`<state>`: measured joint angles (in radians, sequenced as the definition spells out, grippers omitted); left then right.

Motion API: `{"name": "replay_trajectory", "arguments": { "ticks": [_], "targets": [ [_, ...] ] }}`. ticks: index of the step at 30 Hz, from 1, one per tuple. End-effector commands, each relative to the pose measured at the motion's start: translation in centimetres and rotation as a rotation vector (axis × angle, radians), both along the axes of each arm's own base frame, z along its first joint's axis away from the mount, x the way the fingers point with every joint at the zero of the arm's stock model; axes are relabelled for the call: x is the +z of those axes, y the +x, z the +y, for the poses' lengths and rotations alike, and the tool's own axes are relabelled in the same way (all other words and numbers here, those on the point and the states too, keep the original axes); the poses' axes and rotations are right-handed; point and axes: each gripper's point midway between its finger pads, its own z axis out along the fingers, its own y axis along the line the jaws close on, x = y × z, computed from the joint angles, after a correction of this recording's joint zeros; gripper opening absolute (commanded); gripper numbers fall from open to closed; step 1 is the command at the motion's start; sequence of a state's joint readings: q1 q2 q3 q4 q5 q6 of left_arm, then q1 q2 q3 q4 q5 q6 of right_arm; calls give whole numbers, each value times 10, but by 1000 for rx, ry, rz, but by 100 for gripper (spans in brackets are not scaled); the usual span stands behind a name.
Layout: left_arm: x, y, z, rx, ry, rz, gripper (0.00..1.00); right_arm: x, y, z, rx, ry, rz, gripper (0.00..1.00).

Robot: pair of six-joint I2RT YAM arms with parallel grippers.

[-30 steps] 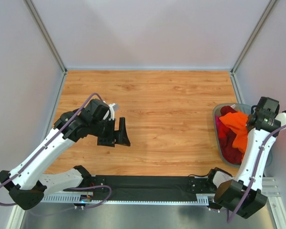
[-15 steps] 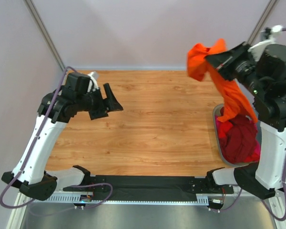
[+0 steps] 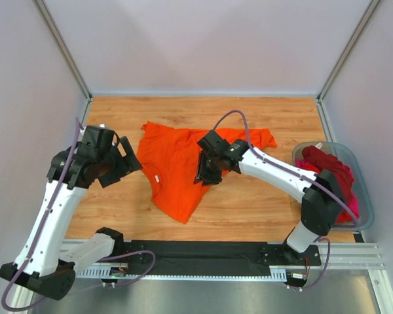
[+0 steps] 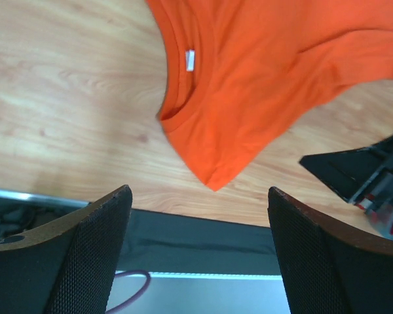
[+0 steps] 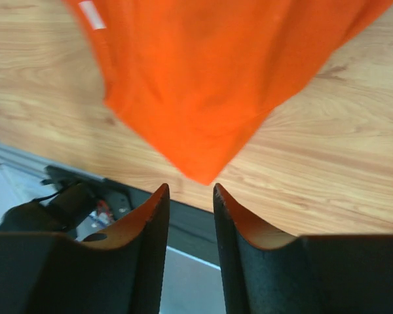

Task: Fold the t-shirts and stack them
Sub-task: Move the tshirt to the center of the board

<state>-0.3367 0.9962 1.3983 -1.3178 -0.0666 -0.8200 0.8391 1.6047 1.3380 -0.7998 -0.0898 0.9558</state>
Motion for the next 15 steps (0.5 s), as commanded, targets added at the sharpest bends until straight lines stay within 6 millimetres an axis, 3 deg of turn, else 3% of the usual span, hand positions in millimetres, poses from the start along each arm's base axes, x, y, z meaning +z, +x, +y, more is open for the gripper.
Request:
{"name": "replay_trajectory", "arguments": {
  "ticks": [1,3,4,5,7,8,9,10,12,13,14,15],
  "targets": [
    [-36,19,10,27,63,66,90,38,25,4,17,33,-126,39],
    [-53,36,13,42,56,93,89,39,44,-23,6,-65,-151,42],
    [-57,43,9,24,35,99,88,28,54,-48,-35,-182,-146,42],
    [-66,52,10,34,35,122,88,32,75,-71,-94,-222,-166,42],
    [-74,71,3,24,2,101,88,22,97,-107,-165,-319,-180,42],
    [-87,75,-1,16,-10,134,87,17,113,-135,-243,-333,-162,42],
    [-91,82,-8,-2,-38,126,86,14,122,-147,-281,-327,-149,42],
    [-99,81,-21,-30,-92,163,85,6,136,-171,-349,-334,-118,43],
    [-126,75,-32,-46,-136,219,85,3,151,-195,-403,-348,-110,43],
    [-137,73,-37,-51,-147,236,84,-9,160,-204,-421,-365,-86,43],
    [-158,69,-39,-39,-159,288,83,-7,172,-221,-465,-360,-88,43],
    [-164,76,-44,-41,-177,275,82,-12,181,-225,-473,-347,-85,43]
  ]
}}
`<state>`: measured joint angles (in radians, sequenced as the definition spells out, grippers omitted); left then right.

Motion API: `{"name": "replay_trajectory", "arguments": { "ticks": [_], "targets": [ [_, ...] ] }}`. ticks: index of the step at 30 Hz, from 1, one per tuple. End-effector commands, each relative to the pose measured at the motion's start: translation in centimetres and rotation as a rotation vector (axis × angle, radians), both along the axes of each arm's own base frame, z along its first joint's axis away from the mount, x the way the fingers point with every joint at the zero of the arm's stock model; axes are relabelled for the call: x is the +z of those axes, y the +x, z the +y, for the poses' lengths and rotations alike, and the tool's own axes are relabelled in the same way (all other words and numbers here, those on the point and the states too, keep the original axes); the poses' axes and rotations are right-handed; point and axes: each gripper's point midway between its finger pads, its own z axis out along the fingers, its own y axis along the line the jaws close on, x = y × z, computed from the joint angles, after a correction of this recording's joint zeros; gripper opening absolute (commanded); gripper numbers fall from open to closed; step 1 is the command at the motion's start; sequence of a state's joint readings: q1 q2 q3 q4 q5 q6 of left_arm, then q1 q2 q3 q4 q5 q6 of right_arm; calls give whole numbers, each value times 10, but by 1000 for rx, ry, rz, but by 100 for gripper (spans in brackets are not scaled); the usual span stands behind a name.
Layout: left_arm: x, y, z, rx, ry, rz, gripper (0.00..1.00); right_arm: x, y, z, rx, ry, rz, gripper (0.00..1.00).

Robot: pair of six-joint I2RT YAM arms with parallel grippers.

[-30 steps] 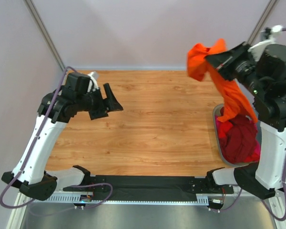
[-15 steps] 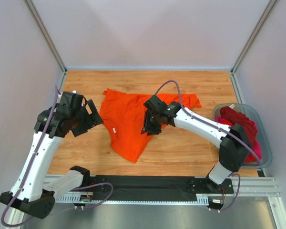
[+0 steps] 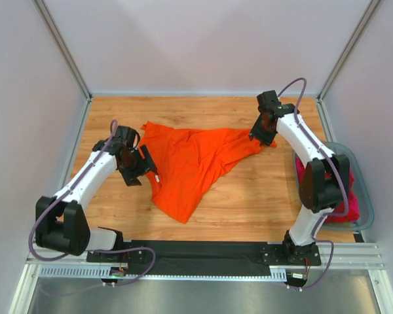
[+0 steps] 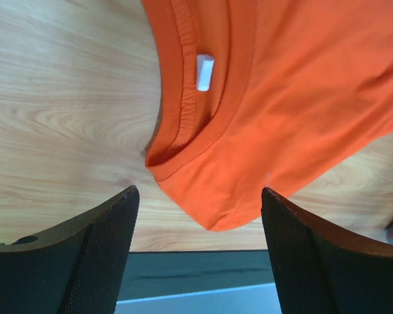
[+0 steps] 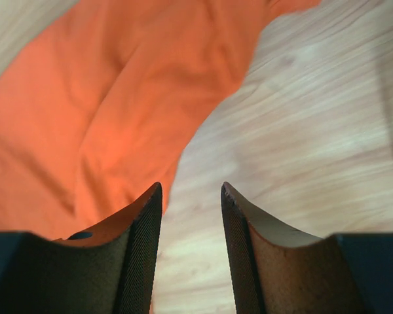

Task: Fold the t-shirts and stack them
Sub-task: Move the tshirt to the center of the board, then flatten the tshirt out

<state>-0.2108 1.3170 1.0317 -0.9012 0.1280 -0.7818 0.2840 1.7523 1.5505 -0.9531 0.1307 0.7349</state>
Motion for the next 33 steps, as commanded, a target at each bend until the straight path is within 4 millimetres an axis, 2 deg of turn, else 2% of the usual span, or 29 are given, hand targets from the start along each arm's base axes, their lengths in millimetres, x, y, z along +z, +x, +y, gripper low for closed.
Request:
{"name": "replay_trajectory", "arguments": {
  "ticks": [1,3,5,6,7,8,10,11,12,13,15,16,20,26,28,29,30,31,32,33],
  "targets": [
    [-28,14,-27,-20,-113,18,81,-19,24,-24,0,-45,28,43],
    [-37,20,-29,-48,-93,38,79,-21,38,-35,3,-53,26,44],
    [-45,33,-23,-59,-23,66,76,-24,47,-45,36,-79,25,47],
    [-47,31,-14,-59,36,99,76,-29,54,-46,46,-78,22,48],
    [-47,41,-1,-38,98,89,76,-31,58,-48,57,-72,21,50],
    [-40,57,0,-32,106,64,76,-33,63,-55,53,-62,21,51],
    [-34,74,6,-18,119,35,76,-38,73,-58,62,-45,17,55],
    [-29,84,8,-17,137,33,77,-38,77,-65,58,-54,19,56],
    [-29,90,18,-11,193,33,77,-44,80,-71,55,-70,40,59],
    [-37,93,24,-10,229,67,79,-46,83,-73,60,-74,42,61],
    [-35,100,33,0,265,83,80,-52,87,-75,110,-74,51,64],
    [-38,103,40,13,280,94,81,-62,88,-75,129,-79,74,68],
    [-49,109,60,69,302,128,82,-67,106,-80,187,-103,68,72],
    [-71,116,60,79,282,177,80,-94,121,-85,188,-82,108,71],
    [-85,119,54,64,252,184,78,-99,122,-77,206,-43,117,65],
    [-88,130,49,58,225,150,76,-101,123,-77,204,-43,120,57],
    [-89,134,42,47,189,144,69,-93,130,-76,200,-44,96,46],
    [-88,144,40,49,183,131,45,-89,133,-76,190,-37,83,26],
    [-84,142,39,49,183,154,32,-80,137,-75,187,-27,66,17],
    [-77,146,40,52,189,156,23,-60,147,-70,192,-1,15,0]
  ]
}}
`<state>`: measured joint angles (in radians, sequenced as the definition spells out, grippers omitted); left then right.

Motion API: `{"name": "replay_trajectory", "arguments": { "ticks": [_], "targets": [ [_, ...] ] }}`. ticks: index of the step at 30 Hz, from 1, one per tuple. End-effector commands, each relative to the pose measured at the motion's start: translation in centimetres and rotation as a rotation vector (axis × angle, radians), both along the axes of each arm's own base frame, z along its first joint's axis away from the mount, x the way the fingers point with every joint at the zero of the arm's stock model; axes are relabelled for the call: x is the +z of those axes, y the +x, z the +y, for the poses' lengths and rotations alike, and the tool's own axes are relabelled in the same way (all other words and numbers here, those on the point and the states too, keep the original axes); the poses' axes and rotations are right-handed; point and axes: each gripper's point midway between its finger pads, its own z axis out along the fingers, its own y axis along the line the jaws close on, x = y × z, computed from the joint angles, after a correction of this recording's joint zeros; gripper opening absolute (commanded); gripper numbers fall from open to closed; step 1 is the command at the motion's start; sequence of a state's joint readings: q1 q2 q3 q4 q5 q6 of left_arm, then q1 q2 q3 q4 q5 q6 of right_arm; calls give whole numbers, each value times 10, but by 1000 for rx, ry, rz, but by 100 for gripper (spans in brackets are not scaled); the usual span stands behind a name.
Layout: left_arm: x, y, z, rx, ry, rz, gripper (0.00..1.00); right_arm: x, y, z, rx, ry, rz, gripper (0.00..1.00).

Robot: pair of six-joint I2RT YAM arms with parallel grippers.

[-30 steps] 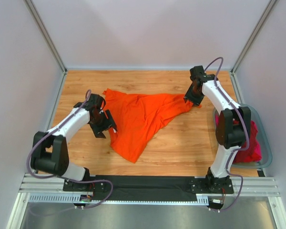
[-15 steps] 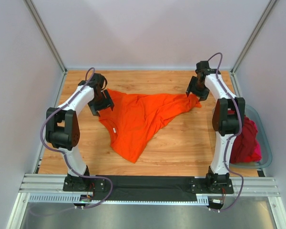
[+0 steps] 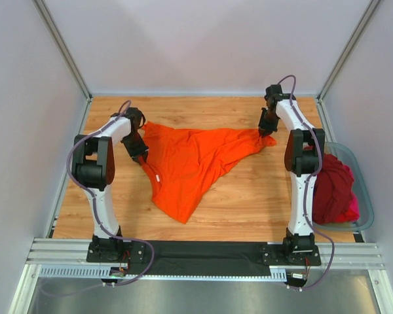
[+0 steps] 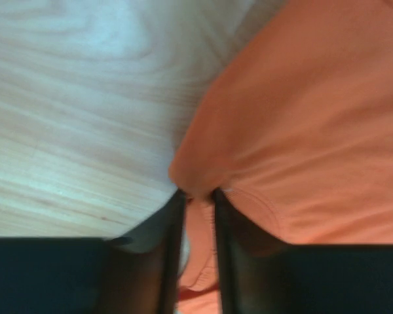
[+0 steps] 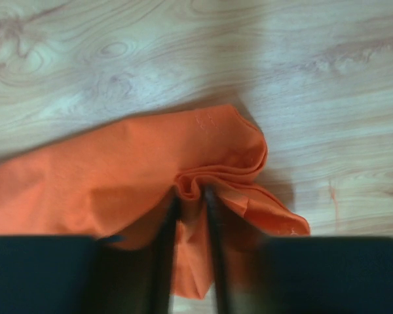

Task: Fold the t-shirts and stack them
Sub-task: Flatten the tshirt out

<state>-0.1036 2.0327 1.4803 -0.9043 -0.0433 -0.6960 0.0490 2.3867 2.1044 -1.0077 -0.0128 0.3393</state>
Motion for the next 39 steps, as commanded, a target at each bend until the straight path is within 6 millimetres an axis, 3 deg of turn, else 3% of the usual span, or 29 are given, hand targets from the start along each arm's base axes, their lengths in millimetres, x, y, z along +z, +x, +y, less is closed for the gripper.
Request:
{"name": "replay_trajectory", "arguments": {
  "ticks": [1,3,4,5,6,7,9,10,11,12,13,14,15,16,17,18,19,20,21,22,23,24,25,27,30,32,33,34,39],
  "targets": [
    [45,37,-9,-20,-35,-88,10,64,33,7,-17,69,-160,0],
    [76,47,-6,-20,-13,-133,0,99,34,6,-32,71,-213,0],
    [110,55,-4,-27,-4,-188,0,123,37,5,-48,73,-263,0],
    [127,58,-2,-30,5,-218,0,135,31,2,-82,64,-264,0],
    [148,58,1,-39,20,-256,0,162,23,1,-100,67,-303,0],
    [170,54,5,-35,33,-274,0,164,12,0,-115,70,-281,0],
    [186,43,8,-45,47,-282,0,165,-18,-1,-139,67,-204,0],
    [187,24,11,-64,52,-259,0,179,-35,-3,-149,60,-205,0],
    [183,13,12,-72,52,-242,0,157,-62,-4,-156,51,-106,0],
    [177,0,12,-76,46,-222,0,152,-80,-12,-172,9,-68,0],
    [159,-27,14,-83,45,-177,0,163,-101,-14,-176,4,-79,0],
    [148,-42,15,-88,47,-148,0,135,-129,-17,-179,-17,14,0],
    [137,-57,17,-92,49,-115,0,127,-146,-20,-190,-39,45,0],
    [116,-86,21,-95,58,-39,0,123,-161,-21,-195,-41,57,0],
    [106,-99,23,-98,62,-5,0,130,-176,-19,-198,-28,31,0],
    [97,-112,24,-102,65,24,0,103,-202,-15,-194,-16,106,0],
    [80,-133,27,-103,68,73,0,96,-213,-9,-187,-11,120,0],
    [74,-142,27,-102,69,91,0,91,-223,-6,-187,-9,119,0],
    [68,-149,28,-98,68,107,0,70,-244,-3,-186,-10,188,0],
    [58,-159,28,-98,63,133,6,60,-252,4,-181,3,214,1],
    [55,-163,26,-97,53,146,12,54,-254,6,-178,5,214,4],
    [53,-165,22,-98,31,159,21,48,-259,15,-166,41,243,18],
    [52,-166,20,-97,19,178,40,45,-263,17,-158,35,263,25],
    [58,-161,20,-100,22,169,53,48,-261,15,-143,24,263,39],
    [78,-127,33,-101,83,61,64,71,-233,14,-89,12,184,47],
    [96,-91,41,-102,91,-38,68,86,-202,17,-46,15,106,48],
    [100,-79,43,-101,81,-67,69,87,-193,19,-31,21,93,49],
    [102,-50,42,-114,62,-141,68,81,-182,23,-16,30,98,49],
    [77,9,38,-179,-53,-200,63,78,-124,47,84,125,15,48]
  ]
}}
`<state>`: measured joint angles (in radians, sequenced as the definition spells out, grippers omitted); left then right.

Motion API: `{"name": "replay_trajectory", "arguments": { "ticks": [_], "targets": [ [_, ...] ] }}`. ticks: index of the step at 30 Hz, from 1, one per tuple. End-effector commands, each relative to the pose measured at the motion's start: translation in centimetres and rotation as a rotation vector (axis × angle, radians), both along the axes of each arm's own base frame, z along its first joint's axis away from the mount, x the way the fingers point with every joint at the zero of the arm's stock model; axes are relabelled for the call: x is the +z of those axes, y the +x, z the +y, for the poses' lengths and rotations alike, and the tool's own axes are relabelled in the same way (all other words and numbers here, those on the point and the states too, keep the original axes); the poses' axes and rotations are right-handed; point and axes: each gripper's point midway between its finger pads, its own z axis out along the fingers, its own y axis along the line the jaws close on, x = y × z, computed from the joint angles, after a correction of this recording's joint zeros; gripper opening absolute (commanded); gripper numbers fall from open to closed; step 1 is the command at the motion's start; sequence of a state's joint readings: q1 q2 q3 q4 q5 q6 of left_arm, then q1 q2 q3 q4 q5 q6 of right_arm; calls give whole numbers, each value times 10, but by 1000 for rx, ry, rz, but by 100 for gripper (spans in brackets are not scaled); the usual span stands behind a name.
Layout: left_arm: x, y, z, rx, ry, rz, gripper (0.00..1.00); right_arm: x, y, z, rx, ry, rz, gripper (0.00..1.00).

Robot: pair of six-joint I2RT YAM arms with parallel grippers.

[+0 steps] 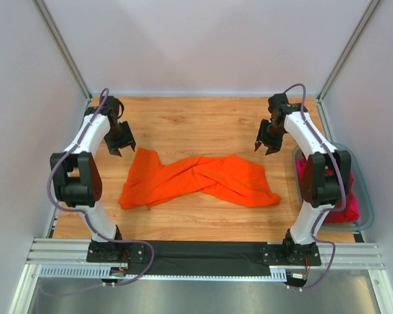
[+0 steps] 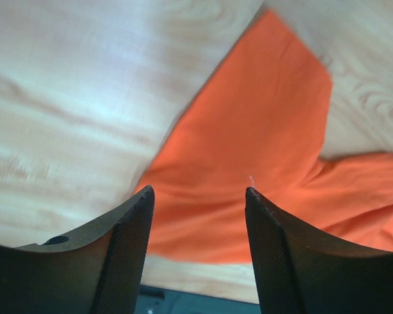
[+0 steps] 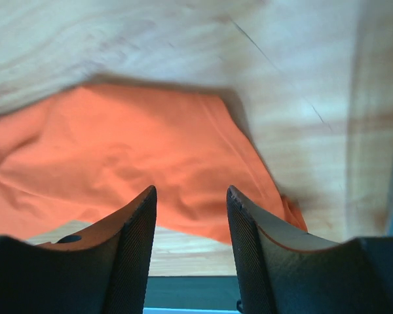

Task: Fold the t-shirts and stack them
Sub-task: Flatten the tshirt out

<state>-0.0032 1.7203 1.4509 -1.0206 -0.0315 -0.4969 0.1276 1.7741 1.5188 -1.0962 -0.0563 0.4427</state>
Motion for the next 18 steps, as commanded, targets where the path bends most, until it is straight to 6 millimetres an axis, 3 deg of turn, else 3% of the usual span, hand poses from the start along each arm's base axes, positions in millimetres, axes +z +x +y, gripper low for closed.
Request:
{"name": "replay_trajectory", "arguments": {
  "ticks": [1,2,3,9,12,18],
  "targets": [
    [-24,42,-7,-99,-85,-39,63,-8,40,18,96,71,-60,48],
    [-28,47,-16,-146,-127,-42,62,-17,48,19,105,74,-49,48],
    [-38,57,-20,-163,-150,-55,60,-12,59,19,111,73,-76,48],
    [-73,79,-22,-199,-167,-46,59,-25,87,22,163,90,-73,48],
    [-87,89,-27,-237,-188,-60,54,-30,88,16,131,122,-48,48],
    [-98,97,-12,-243,-110,-57,53,-33,81,21,137,157,-46,47]
  ]
}}
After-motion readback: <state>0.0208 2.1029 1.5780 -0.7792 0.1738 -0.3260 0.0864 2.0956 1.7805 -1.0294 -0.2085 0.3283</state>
